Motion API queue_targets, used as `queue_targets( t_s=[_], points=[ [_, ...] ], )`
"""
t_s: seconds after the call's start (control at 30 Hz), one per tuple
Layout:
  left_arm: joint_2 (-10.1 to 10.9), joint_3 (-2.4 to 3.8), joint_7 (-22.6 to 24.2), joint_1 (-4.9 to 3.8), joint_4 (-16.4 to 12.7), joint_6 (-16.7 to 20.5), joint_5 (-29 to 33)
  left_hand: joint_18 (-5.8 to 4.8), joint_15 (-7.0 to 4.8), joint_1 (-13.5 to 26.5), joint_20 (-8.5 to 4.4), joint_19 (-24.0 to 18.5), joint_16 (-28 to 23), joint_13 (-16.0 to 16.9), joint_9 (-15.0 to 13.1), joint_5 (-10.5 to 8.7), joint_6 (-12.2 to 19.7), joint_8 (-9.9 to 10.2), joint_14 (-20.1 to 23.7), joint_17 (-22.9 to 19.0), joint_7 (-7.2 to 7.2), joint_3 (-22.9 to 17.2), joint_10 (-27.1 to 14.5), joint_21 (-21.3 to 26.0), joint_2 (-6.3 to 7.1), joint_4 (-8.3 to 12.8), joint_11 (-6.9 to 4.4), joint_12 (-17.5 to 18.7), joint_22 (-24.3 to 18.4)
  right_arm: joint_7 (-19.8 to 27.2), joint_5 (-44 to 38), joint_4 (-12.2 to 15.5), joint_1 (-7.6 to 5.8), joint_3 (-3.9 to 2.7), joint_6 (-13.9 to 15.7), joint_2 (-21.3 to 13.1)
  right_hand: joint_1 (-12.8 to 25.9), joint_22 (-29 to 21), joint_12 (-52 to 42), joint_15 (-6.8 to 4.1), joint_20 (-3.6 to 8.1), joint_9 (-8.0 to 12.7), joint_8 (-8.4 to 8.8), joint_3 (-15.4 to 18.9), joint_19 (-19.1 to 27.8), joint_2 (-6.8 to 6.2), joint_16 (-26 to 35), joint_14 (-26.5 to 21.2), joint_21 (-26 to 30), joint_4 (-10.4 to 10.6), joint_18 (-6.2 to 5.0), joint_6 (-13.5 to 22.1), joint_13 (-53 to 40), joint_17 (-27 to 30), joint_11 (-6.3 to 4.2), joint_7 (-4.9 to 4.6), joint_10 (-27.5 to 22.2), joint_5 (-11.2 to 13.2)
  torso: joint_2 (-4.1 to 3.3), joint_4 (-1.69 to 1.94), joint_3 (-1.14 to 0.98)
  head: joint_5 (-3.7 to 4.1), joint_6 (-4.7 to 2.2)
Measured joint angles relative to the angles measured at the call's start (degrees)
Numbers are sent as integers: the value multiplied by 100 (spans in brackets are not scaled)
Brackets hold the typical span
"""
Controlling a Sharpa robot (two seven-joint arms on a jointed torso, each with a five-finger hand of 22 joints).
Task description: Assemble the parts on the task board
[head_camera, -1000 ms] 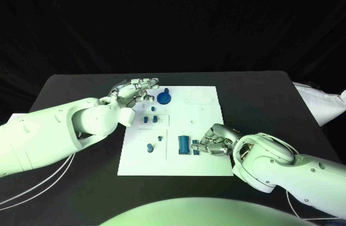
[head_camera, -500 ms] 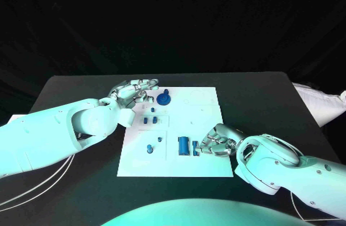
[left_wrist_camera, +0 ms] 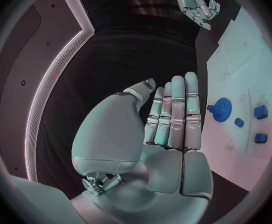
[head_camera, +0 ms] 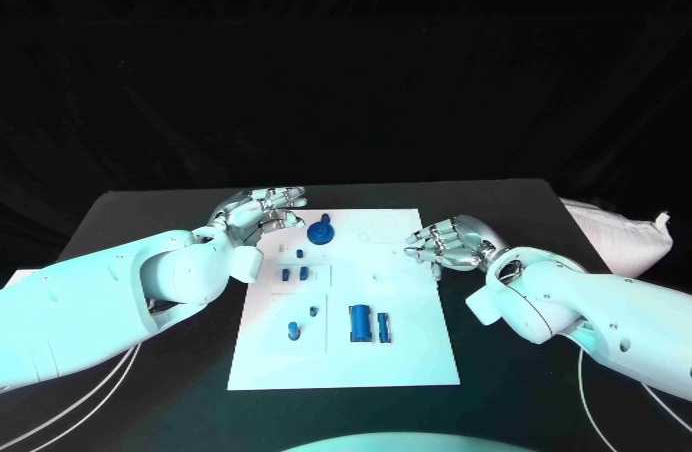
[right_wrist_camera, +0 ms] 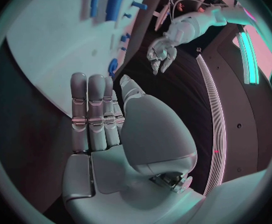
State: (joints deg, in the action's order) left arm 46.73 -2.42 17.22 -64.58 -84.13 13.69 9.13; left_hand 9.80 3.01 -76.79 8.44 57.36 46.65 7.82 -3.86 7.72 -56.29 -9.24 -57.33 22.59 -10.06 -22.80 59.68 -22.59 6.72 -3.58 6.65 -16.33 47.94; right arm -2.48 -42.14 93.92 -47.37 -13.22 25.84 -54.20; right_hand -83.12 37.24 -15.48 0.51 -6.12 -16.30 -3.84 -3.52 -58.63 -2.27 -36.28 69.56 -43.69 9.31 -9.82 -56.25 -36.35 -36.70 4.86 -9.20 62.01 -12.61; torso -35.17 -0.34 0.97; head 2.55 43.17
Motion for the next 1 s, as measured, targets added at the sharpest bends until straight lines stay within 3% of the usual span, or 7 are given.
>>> queue_targets(
  t_s=[0.13, 0.23, 0.47, 0.67, 0.8, 0.87, 1.0],
  points=[
    [-64, 0, 153, 14, 157, 97, -32, 0, 136, 0, 204, -560, -1016, -180, 3, -24, 65, 86, 246, -526, -24, 42, -48, 666, 0, -42, 77, 124, -515, 639, 879, -550, -97, 0, -50, 321, -211, -754, 682, 366, -290, 189, 0, -299, 717, 14, 1446, -969, 1171, -65, 2, 117, 878, 906, 257, -148, -392, 142, 115, -30, 19, -14, -141],
    [-198, 7, 326, 39, 370, 222, -27, -1, 150, -75, 244, -601, -1429, -259, -15, -18, -103, 51, 19, -715, 0, -4, 187, 871, -54, 4, 46, 135, -740, 1123, 1599, -1101, -163, 1, -191, 659, -211, -1289, 925, 441, -495, 386, 0, -573, 608, 14, 2212, -881, 1827, -163, 3, -23, 1639, 1608, 316, -190, -163, 177, 222, -51, 38, -21, -274],
    [-531, 5, 543, 148, 907, 417, 65, 0, 339, -74, 493, -1136, -2719, -418, 5, 4, -144, 242, -31, -1184, -5, -149, 283, 1647, -11, -75, 95, 595, -1507, 1820, 2629, -2003, -232, 3, -594, 1217, -52, -1950, 1154, 502, -518, 777, 0, -1013, 185, -30, 3010, -516, 2571, -498, 4, -91, 2784, 2532, 319, -182, 62, 226, 416, -59, 56, -40, -509],
    [-737, 4, 597, 231, 1199, 538, 118, 0, 454, -35, 616, -1275, -3362, -424, 12, 4, -123, 390, 86, -1479, -40, -146, 180, 1883, 22, -72, 194, 922, -2003, 2085, 2937, -2469, -248, 3, -857, 1503, 60, -2128, 1154, 459, -472, 874, 0, -1181, -26, -7, 3118, -268, 2717, -666, 7, -160, 3068, 2760, 317, -193, 143, 198, 541, -63, 41, -99, -561],
    [-707, 4, 587, 229, 1164, 555, 116, 0, 369, 1018, 429, -1891, -3571, -579, 173, -87, 661, 628, 848, -1601, 76, 190, -666, 2050, -59, 118, 87, 1030, -2412, 2081, 2941, -2413, -271, 39, -832, 1466, 1285, -2373, 1323, 237, -312, 987, 171, -999, 765, 99, 3350, -1163, 2973, -802, 8, 622, 3319, 2909, 202, -33, -719, 331, 536, -60, 38, -100, -571],
    [-688, 12, 586, 235, 1105, 584, 109, -91, 315, 1543, 328, -2194, -3654, -636, 232, -140, 1054, 710, 1234, -1653, 154, 356, -1082, 2109, -109, 186, 32, 1083, -2600, 2080, 2953, -2358, -304, 91, -791, 1434, 1854, -2482, 1388, 154, -236, 1040, 233, -883, 1178, 137, 3429, -1635, 3086, -835, 121, 1031, 3409, 2972, 147, 43, -1162, 407, 522, -54, 30, -112, -605],
    [-614, 51, 597, 270, 833, 747, 54, -179, 181, 2456, 150, -2723, -3806, -705, 305, -240, 1733, 812, 1903, -1805, 281, 641, -1808, 2162, -330, 267, -73, 1295, -2925, 2113, 3030, -2064, -454, 297, -602, 1363, 2814, -2668, 1442, 56, -110, 1213, 283, -699, 1878, 179, 3505, -2430, 3275, -880, 214, 1715, 3518, 3075, 44, 174, -1916, 534, 481, -25, -13, -179, -725]
  ],
)
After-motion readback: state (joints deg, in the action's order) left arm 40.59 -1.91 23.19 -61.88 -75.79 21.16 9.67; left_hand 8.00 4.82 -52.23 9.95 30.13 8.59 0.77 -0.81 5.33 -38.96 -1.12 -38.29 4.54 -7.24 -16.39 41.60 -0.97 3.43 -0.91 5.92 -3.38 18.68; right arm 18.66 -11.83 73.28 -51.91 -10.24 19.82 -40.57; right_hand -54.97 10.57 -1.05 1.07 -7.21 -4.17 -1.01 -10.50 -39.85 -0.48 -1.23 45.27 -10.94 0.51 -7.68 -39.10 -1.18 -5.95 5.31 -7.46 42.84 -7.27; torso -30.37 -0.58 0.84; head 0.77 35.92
